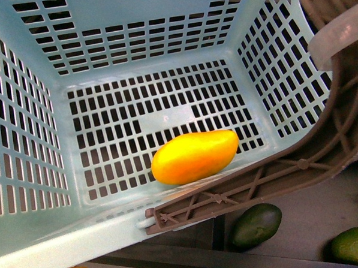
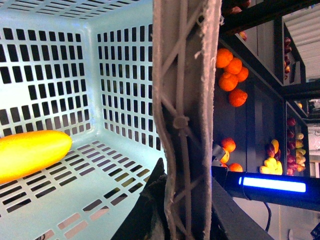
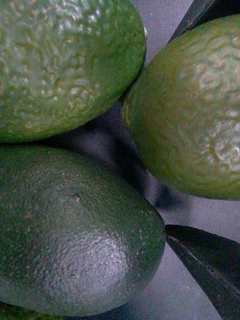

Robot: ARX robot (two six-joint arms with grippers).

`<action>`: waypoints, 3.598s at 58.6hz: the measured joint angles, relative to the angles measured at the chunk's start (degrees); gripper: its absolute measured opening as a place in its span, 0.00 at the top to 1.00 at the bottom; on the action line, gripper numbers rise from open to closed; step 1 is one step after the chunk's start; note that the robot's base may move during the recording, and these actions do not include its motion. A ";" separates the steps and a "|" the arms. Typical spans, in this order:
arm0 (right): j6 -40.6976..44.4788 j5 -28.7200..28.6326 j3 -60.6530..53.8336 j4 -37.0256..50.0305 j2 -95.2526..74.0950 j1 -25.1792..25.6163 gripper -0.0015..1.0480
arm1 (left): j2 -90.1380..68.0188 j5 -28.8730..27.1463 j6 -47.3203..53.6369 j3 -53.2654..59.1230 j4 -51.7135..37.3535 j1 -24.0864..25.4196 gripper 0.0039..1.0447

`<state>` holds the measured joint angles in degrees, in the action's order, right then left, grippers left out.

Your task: Pick mango and avocado into basket

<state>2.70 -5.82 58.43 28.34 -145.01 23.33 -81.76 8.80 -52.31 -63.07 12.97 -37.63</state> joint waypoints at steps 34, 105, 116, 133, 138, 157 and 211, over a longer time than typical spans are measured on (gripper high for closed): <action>-0.55 -1.64 -2.45 2.27 0.48 0.68 0.37 | 0.00 0.00 0.02 0.00 0.00 0.00 0.92; -4.81 -3.30 -21.46 -7.65 76.04 -31.61 0.37 | 0.00 0.00 0.02 0.00 0.00 0.00 0.92; -7.76 2.34 -16.79 -4.68 70.60 -44.72 0.37 | 0.00 0.00 0.02 0.00 0.00 0.00 0.92; -9.18 8.52 -13.05 -3.45 62.29 -52.96 0.38 | 0.00 -0.02 0.02 0.00 0.00 0.00 0.92; -9.68 9.38 -12.28 -3.04 60.30 -53.81 0.38 | 0.00 0.00 0.02 0.00 0.00 0.00 0.92; -10.80 10.60 -10.71 -3.23 58.42 -55.60 0.07 | 0.00 -0.04 0.02 0.00 0.00 0.00 0.92; -3.39 24.39 -36.65 12.57 81.96 -42.47 0.69 | -0.04 -0.31 0.24 0.07 0.07 0.13 0.92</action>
<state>-0.69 18.57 21.78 40.91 -63.05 -19.14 -81.80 8.49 -52.07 -63.00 13.04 -37.50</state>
